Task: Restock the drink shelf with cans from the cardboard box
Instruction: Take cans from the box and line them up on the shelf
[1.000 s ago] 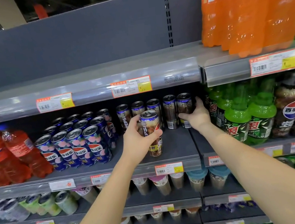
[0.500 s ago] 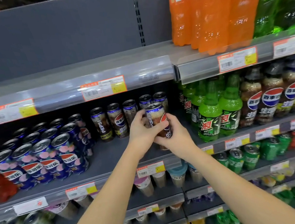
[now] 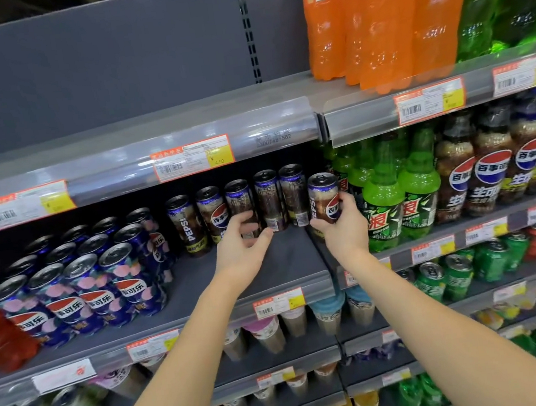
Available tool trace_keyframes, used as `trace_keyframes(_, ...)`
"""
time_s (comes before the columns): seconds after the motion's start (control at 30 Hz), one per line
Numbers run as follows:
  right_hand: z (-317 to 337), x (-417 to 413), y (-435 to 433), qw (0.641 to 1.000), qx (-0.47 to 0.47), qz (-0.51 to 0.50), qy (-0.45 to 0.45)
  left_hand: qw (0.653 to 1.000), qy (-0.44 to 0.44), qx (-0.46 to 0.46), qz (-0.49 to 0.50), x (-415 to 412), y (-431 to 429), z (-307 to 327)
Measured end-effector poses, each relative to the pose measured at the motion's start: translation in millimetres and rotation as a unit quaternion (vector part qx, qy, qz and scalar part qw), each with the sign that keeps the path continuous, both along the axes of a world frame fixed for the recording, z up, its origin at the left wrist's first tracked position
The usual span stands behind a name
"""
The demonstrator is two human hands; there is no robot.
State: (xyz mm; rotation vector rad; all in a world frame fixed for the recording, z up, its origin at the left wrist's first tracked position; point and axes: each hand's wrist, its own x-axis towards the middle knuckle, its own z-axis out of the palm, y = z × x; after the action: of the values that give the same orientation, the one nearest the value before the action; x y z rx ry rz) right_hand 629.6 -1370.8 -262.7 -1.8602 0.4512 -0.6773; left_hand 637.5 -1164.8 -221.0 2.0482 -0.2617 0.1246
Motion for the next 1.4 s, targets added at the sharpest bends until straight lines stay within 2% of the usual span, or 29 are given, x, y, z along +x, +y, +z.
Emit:
trace_keyframes(0.27,1.3,19.9,12.7,0.996,-0.051,-0.072,0.007,1.0,0.013,0.002,0.004,-4.2,8.8,-8.0)
trace_keyframes(0.43,7.6,34.4,14.4,0.994,-0.023,-0.096,0.035,1.0,0.022,0.004,0.004,-4.7,13.5,-14.4)
trace_keyframes(0.87,9.2,51.6,11.4,0.984,-0.102,-0.11,0.096,1.0,0.016,-0.018,0.003,-0.9,16.2,-20.7)
trace_keyframes(1.4,5.7,62.9,6.5,0.989,-0.081,-0.094,0.086,0.999,0.023,-0.026,0.019,4.8,16.0,-21.9)
